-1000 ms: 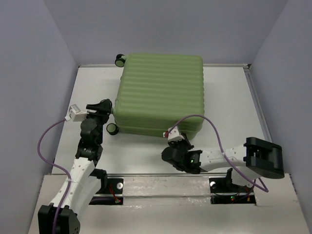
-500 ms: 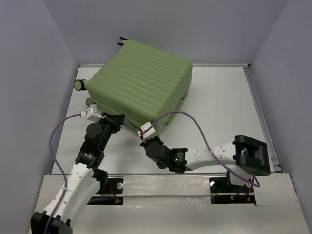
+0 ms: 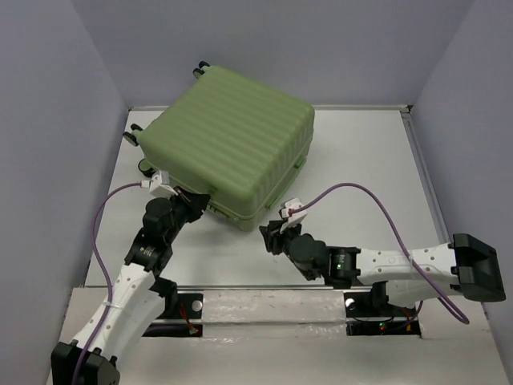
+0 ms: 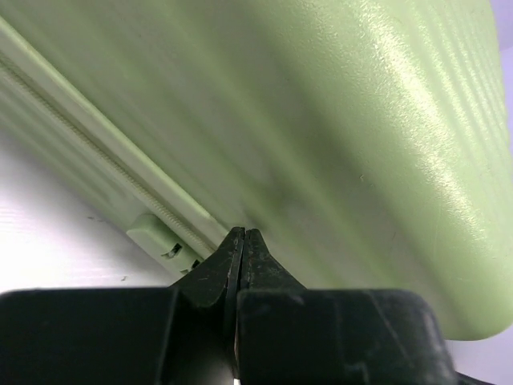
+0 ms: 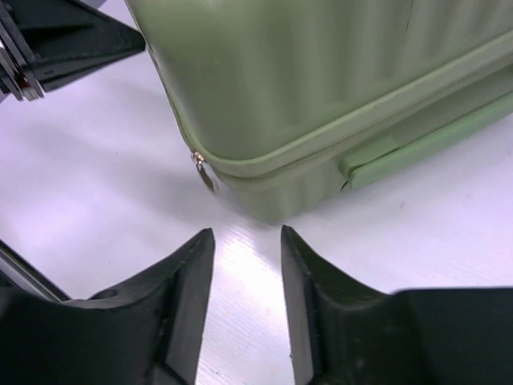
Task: Pack the luggage
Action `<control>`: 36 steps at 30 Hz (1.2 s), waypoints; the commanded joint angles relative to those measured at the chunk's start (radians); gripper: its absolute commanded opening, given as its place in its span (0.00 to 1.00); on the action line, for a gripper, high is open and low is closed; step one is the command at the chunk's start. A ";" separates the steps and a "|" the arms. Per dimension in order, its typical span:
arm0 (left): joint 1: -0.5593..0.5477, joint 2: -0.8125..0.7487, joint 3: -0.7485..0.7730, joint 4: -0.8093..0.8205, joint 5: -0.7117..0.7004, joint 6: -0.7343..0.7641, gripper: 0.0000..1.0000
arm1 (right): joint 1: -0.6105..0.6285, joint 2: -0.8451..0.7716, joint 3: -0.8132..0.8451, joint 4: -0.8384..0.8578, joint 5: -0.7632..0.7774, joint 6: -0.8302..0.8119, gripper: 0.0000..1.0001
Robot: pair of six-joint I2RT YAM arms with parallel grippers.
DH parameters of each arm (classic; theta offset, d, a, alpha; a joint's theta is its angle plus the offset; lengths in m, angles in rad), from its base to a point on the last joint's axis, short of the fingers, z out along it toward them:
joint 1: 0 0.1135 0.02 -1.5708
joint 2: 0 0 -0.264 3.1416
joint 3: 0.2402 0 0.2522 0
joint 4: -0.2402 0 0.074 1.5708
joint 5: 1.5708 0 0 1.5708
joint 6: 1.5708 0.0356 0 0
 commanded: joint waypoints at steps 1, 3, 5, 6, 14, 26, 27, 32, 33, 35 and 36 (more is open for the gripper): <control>0.001 -0.035 0.044 -0.057 -0.037 0.074 0.06 | -0.026 0.010 -0.003 -0.088 -0.022 0.167 0.48; 0.006 -0.067 0.070 -0.081 -0.060 0.089 0.06 | -0.154 -0.023 -0.038 -0.109 -0.118 0.280 0.49; 0.015 -0.071 0.142 -0.115 -0.120 0.123 0.13 | -0.277 -0.059 -0.079 -0.109 -0.229 0.391 0.55; 0.018 -0.064 0.165 -0.147 -0.134 0.126 0.19 | -0.303 -0.078 -0.102 -0.109 -0.230 0.407 0.59; 0.161 0.092 0.329 -0.123 0.013 0.109 0.72 | -0.592 0.021 0.001 -0.099 -0.354 0.513 0.64; 0.490 0.235 0.406 -0.123 0.189 0.114 0.87 | -0.724 0.395 0.170 0.037 -0.537 0.559 0.56; 0.504 0.238 0.408 -0.123 0.184 0.112 0.87 | -0.733 0.415 0.192 0.036 -0.548 0.551 0.50; 0.550 0.253 0.383 -0.083 0.176 0.071 0.89 | -0.814 0.435 0.122 0.074 -0.600 0.543 0.11; 0.553 0.249 0.379 -0.080 0.176 0.069 0.90 | -0.843 0.419 0.097 0.088 -0.615 0.531 0.07; 0.557 0.233 0.376 -0.083 0.158 0.069 0.92 | -0.938 0.347 0.028 0.091 -0.678 0.504 0.07; 0.558 0.227 0.376 -0.084 0.152 0.069 0.93 | -0.970 0.316 0.005 0.089 -0.693 0.475 0.07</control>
